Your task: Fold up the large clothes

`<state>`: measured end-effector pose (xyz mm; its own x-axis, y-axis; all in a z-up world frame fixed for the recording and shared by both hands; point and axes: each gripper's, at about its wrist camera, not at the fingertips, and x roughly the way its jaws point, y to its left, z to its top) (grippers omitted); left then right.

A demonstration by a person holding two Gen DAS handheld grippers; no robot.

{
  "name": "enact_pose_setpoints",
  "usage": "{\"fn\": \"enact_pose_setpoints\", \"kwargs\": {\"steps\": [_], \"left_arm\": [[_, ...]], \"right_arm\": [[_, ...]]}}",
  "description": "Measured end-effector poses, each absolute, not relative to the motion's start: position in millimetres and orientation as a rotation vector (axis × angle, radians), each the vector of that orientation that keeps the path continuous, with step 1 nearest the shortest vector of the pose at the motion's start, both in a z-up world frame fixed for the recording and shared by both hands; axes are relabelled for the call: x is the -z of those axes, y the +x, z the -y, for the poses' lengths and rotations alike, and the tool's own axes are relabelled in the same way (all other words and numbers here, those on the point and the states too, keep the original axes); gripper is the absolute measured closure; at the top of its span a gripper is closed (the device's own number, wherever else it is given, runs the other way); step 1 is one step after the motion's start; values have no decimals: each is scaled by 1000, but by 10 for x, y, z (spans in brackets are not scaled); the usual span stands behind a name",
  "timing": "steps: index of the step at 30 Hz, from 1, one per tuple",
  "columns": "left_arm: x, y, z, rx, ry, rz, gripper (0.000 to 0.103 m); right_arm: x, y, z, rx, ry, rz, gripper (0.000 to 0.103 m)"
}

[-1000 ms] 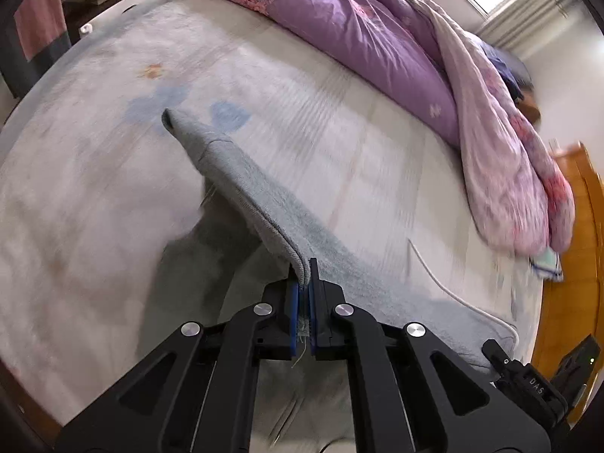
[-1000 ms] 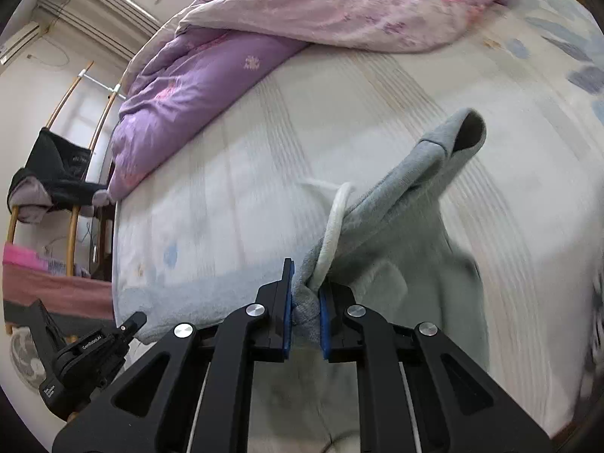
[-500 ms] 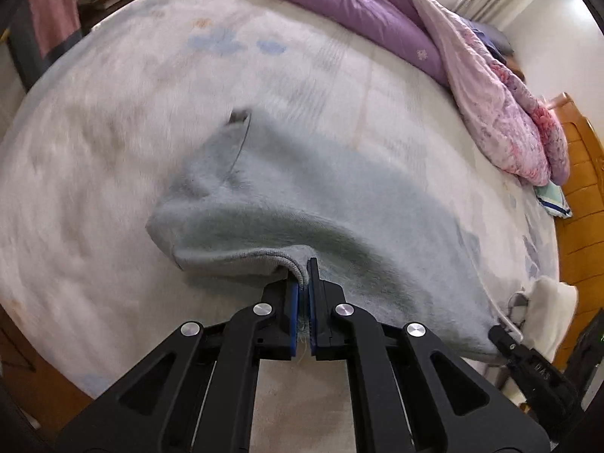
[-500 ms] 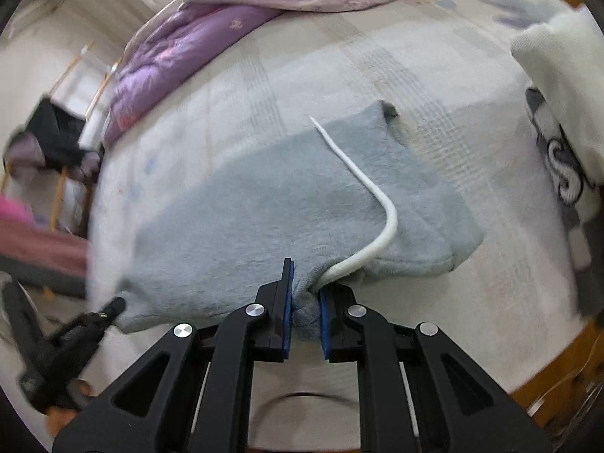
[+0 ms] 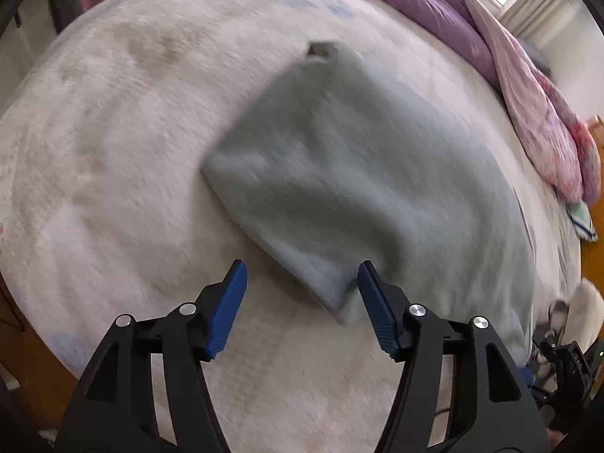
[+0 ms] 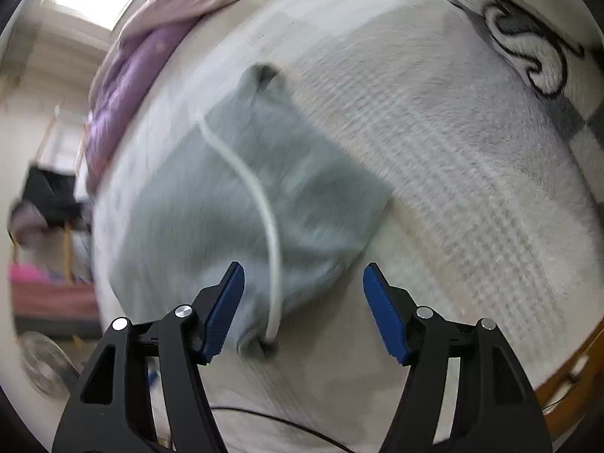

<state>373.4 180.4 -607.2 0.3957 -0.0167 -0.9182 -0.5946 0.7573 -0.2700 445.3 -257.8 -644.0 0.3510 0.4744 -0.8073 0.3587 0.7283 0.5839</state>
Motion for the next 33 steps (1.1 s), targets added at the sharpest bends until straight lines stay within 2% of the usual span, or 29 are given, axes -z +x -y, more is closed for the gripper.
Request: {"fn": "enact_pose_setpoints", "kwargs": {"steps": [2,3,4,5,7,10,12,15,16,18,20,23,27,33], "left_arm": [[6114,3779,-1892,-403,-666,-1123,40],[6113,3806,-1924,-409,-664,-1121,40],[6104,3826,-1945,-421,-652,-1118,40],[6081,3853,-1966,-415,-640,-1107,40],[6054,3884,-1988,-413,-620,-1102,40],[6017,3896,-2109,-425,-611,-1071,40],[6049,3889,-2227,-438,-612,-1069,36],[6137,3860,-2395,-454,-649,-1081,35],[6153,3869,-2443,-449,-662,-1081,35],[6183,3844,-2508,-432,-696,-1072,27],[6218,3808,-2557,-424,-737,-1057,25],[6268,3766,-2599,-427,-804,-1038,24],[6274,3630,-2639,-447,-860,-1005,22],[6449,3592,-2598,-397,-923,-1020,18]], "right_arm": [[6519,4569,2626,-78,804,-1250,41],[6570,4666,2624,-94,785,-1254,67],[6566,4733,2618,-80,733,-1259,83],[6526,4763,2590,-78,684,-1249,92],[6279,4854,2564,-91,536,-1159,100],[6116,4941,2631,-39,430,-1081,100],[6258,5029,2654,-31,404,-1135,100],[6468,5047,2585,-1,330,-1243,95],[6423,5002,2596,13,333,-1238,93],[6245,4874,2595,43,332,-1212,92],[5978,4698,2488,80,270,-1142,90],[5623,4492,2102,-5,226,-1033,90],[5477,4508,1442,-209,198,-977,90],[5771,4912,615,-356,185,-1021,90]]}}
